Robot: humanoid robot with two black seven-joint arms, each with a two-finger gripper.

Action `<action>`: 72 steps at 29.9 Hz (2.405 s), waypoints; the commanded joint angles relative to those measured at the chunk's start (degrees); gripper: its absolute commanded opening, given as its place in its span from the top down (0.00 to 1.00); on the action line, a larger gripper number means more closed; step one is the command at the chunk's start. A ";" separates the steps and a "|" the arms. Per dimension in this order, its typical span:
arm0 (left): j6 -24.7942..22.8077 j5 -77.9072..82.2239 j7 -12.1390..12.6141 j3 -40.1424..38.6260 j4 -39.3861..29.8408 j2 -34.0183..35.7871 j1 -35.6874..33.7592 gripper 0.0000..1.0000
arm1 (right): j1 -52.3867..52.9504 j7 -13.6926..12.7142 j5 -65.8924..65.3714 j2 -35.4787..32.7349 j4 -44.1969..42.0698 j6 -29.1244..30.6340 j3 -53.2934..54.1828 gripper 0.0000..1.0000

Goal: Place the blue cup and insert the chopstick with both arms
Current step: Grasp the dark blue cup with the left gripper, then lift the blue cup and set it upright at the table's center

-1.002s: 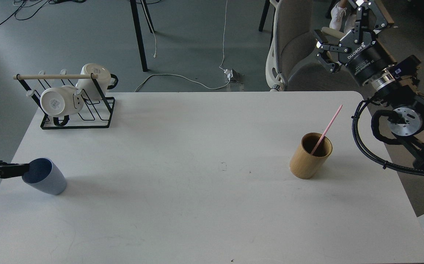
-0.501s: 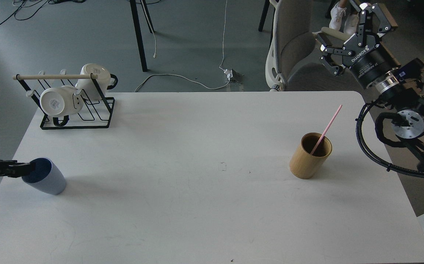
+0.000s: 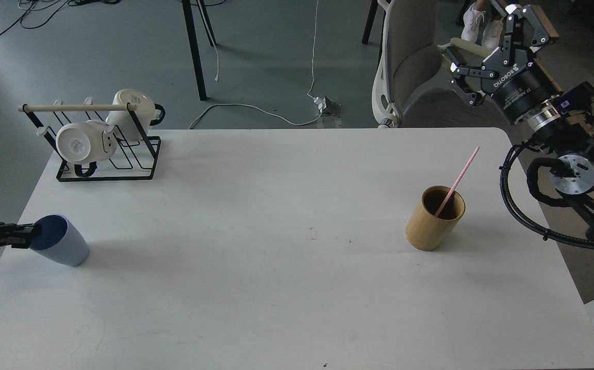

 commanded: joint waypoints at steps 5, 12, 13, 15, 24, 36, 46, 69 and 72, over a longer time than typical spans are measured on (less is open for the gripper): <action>0.49 -0.50 0.00 -0.78 -4.29 0.77 -0.32 0.99 | -0.62 0.00 0.00 -0.55 -0.01 0.00 0.00 0.01; -0.29 -1.64 0.00 -4.99 -11.84 3.14 -1.72 0.99 | -0.62 0.00 0.00 -0.82 -0.10 -0.18 0.09 0.01; -0.47 -1.64 0.00 -5.61 -13.34 3.14 -2.33 0.99 | -0.62 0.00 0.00 -0.82 -0.10 -0.18 0.09 0.01; -1.96 -1.73 0.00 -6.05 -16.33 3.23 -4.70 0.99 | -0.53 0.00 0.00 -0.82 -0.19 -0.26 0.09 0.01; -10.66 -2.43 0.00 -4.56 -17.93 -9.31 -19.38 0.99 | -0.18 0.00 0.00 -1.69 -0.19 -1.58 0.44 0.01; -10.67 -0.51 0.00 10.29 -8.97 -28.04 -30.19 0.99 | 0.08 0.00 0.00 -2.49 0.08 -3.16 0.44 0.01; -10.23 6.26 0.00 17.94 -0.26 -39.91 -32.22 0.99 | 0.26 0.00 0.00 -2.40 0.25 -4.83 0.44 0.01; -9.52 7.15 0.00 20.14 2.03 -43.35 -30.90 0.90 | 0.08 0.00 0.00 -2.66 0.25 -4.83 0.79 0.01; -9.52 7.15 0.00 20.05 2.03 -43.44 -30.56 0.89 | 0.08 0.00 0.00 -2.93 0.25 -4.83 0.79 0.01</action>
